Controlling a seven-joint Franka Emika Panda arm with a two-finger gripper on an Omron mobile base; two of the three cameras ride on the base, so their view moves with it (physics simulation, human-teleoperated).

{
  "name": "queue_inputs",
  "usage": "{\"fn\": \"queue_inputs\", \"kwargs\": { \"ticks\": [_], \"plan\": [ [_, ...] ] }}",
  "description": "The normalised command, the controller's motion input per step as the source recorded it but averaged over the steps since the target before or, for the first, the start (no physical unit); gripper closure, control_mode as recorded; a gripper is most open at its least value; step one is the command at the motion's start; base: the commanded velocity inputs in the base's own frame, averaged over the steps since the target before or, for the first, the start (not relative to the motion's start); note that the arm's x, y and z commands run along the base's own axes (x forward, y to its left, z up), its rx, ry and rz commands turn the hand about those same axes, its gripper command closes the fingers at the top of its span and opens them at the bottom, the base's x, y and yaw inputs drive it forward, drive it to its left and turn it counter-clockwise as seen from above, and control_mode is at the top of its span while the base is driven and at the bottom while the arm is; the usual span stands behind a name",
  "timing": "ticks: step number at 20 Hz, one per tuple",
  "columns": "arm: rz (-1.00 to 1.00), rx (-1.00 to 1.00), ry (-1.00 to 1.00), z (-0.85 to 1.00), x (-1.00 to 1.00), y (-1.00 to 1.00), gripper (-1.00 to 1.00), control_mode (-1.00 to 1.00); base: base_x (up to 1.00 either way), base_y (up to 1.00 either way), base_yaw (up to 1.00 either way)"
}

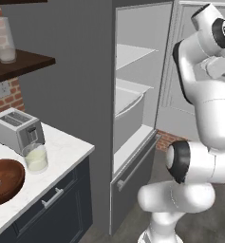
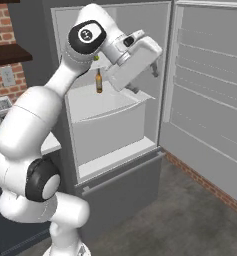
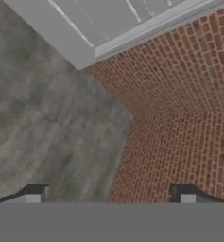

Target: Grab a lemon wedge from the fridge and one ice cube from the ice bowl, and put them in the glass of lemonade.

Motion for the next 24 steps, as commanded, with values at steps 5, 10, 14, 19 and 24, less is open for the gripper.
{"fn": "queue_inputs", "kwargs": {
  "ticks": [5,10,14,19,24],
  "plan": [
    [0.17,0.25,0.00,-0.83,-0.48,0.69,-1.00,-1.00,0.00,0.00,0.00],
    [0.21,0.23,0.00,-0.87,-0.32,0.86,-1.00,-1.00,0.00,0.00,0.00],
    [0.17,0.25,0.00,-0.65,-0.07,0.95,-1.00,-1.00,0.00,0.00,0.00],
    [0.13,0.33,0.00,-0.50,0.00,0.79,-1.00,-1.00,0.00,0.00,0.00],
    [0.19,0.34,0.00,-0.06,0.00,0.36,-1.00,-1.00,0.00,0.00,0.00]
  ]
}}
